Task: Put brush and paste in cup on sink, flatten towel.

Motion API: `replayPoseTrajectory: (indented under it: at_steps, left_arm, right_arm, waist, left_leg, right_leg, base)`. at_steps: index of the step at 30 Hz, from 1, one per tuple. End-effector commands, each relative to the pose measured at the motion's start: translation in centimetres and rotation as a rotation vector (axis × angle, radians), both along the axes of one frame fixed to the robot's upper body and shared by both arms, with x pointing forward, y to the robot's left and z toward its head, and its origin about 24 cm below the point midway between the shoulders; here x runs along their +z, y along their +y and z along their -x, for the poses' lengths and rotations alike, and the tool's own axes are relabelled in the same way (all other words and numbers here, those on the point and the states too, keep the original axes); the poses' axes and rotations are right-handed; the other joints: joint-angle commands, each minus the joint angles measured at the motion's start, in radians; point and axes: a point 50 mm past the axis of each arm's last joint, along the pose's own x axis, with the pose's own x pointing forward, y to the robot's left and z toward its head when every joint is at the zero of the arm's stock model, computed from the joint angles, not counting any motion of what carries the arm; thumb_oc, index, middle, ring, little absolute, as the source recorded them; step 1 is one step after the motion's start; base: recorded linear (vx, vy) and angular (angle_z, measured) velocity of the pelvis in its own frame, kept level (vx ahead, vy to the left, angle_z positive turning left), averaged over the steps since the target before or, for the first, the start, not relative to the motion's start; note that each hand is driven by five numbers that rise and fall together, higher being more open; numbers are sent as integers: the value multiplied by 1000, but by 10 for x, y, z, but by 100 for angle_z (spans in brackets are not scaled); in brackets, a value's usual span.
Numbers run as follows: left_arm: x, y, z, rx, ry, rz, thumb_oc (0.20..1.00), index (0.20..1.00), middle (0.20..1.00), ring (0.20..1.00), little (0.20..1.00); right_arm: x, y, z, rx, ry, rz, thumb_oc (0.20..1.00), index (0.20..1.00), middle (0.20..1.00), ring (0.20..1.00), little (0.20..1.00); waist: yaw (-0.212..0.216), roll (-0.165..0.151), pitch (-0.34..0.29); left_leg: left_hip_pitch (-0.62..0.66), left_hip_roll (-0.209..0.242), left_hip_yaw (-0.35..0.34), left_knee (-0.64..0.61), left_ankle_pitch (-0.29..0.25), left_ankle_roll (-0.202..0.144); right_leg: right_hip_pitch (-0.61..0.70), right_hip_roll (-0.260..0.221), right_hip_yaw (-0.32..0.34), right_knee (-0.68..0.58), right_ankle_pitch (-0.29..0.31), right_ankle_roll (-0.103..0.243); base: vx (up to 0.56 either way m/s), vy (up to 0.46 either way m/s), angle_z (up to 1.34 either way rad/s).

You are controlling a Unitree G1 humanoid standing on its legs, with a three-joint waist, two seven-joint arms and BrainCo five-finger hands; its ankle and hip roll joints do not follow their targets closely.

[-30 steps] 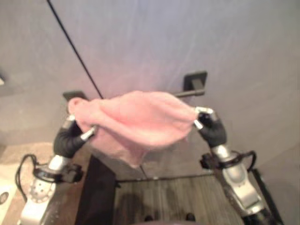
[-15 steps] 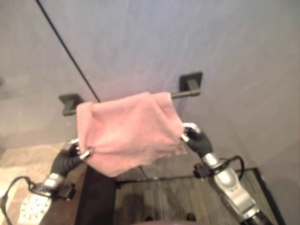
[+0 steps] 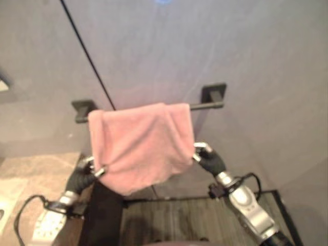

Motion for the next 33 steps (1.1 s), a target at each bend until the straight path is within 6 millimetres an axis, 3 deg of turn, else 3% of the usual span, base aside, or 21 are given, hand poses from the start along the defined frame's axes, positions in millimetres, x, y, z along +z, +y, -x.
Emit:
replayPoseTrajectory:
  at_steps: [1,13,23,33]
  left_arm:
    - [11,11,-13,-8,-46,-117,200,200,200,200,200]
    - [-12,14,-15,78,19,-90,200,200,200,200,200]
    - [-14,11,-25,84,12,-79,200,200,200,200,200]
    - [-17,13,-25,104,22,-80,200,200,200,200,200]
  right_arm:
    - [17,10,-6,23,-108,-14,200,200,200,200,200]
    - [3,2,-11,-12,-50,40,200,200,200,200,200]
    - [9,7,-16,6,-97,82,200,200,200,200,200]
    - [0,10,-19,13,-66,107,200,200,200,200,200]
  waist:
    - [-4,-63,14]
    - [-5,-82,20]
    - [-6,-94,31]
    - [-3,-98,25]
  left_leg:
    - [41,3,-48,13,-90,39]
    - [40,13,-57,63,-110,38]
    - [30,17,-63,113,-135,40]
    - [35,17,-61,114,-142,42]
  right_leg:
    - [56,-67,-74,6,-48,42]
    - [88,-59,-83,6,-64,27]
    - [86,-55,-81,38,-82,20]
    - [84,-52,-73,40,-84,22]
  base:
    - [37,-19,2]
    - [20,-12,2]
    - [9,2,4]
    - [13,7,-1]
